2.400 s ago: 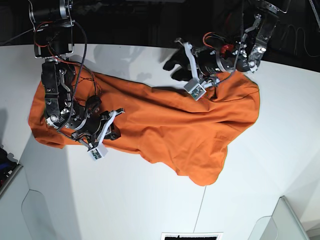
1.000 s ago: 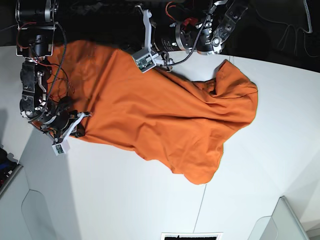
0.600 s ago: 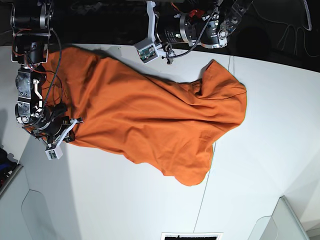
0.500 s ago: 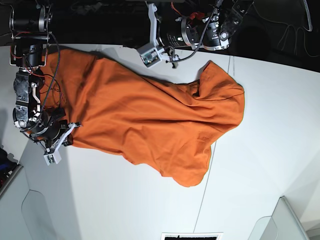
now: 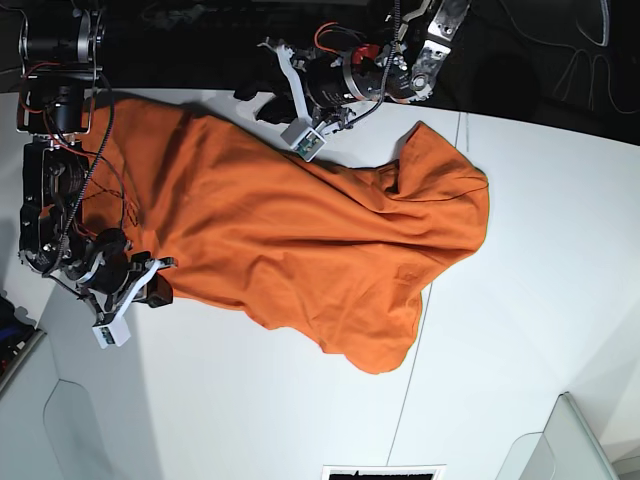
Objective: Layout the t-shirt on the table in an organized manner, then fold the t-shirt properly
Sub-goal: 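Lower the t-shirt and open the left gripper, moving it back, then grasp the t-shirt edge with the left gripper and pull it toward the right gripper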
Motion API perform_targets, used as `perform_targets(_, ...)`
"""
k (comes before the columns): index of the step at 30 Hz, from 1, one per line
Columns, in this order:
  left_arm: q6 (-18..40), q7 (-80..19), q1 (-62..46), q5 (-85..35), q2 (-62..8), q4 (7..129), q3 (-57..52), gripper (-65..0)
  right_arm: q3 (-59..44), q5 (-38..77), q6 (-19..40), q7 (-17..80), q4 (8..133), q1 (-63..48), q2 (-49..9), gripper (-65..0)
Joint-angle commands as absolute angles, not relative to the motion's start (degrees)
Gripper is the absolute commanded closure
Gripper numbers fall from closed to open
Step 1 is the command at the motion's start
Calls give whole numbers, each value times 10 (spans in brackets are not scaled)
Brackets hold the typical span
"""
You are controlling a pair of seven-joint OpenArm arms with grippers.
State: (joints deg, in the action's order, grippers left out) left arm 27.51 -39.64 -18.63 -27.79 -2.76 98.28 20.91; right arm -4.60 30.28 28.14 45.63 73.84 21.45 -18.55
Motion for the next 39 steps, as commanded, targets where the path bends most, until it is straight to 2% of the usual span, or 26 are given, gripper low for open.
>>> perform_targets(1, 260, -386, -175, -269, -24, 983, 206, -364, -49, 321, 293, 453, 750, 230, -190, 0)
perform_targets(3, 220, -383, -157, -258, -24, 975, 197, -364, -49, 336, 299, 466, 750, 230, -189, 0)
perform_targets(8, 185, -384, -111, -260, -24, 966, 131, -364, -49, 339, 298, 482, 750, 229, -189, 0)
perform_targets(13, 186, -388, -64, -263, -28, 909, 24, -364, -49, 339, 299, 477, 750, 230, -189, 0)
perform_targets(17, 190, -388, -13, -284, -60, 838, -37, -364, -49, 339, 299, 476, 750, 230, -189, 0)
perform_targets(21, 227, -389, 39, -297, -116, 771, -47, -364, -49, 339, 299, 467, 750, 230, -189, 0)
perform_targets(24, 245, -430, 63, -333, -153, 758, -47, -363, -49, 350, 300, 463, 750, 230, -189, 0)
perform_targets(27, 327, -504, 61, -427, -185, 779, -47, -363, -49, 365, 320, 467, 750, 230, -189, 0)
perform_targets(29, 367, -531, 36, -494, -200, 816, -47, -363, -49, 365, 320, 472, 750, 230, -189, 0)
perform_targets(31, 374, -526, -6, -509, -209, 862, -47, -363, -49, 364, 320, 484, 750, 230, -189, 0)
perform_targets(34, 376, -505, -73, -508, -211, 910, -50, -363, -49, 364, 320, 493, 750, 230, -189, 0)
perform_targets(39, 393, -471, -148, -465, -193, 919, -46, -347, -49, 365, 320, 496, 750, 230, -189, 0)
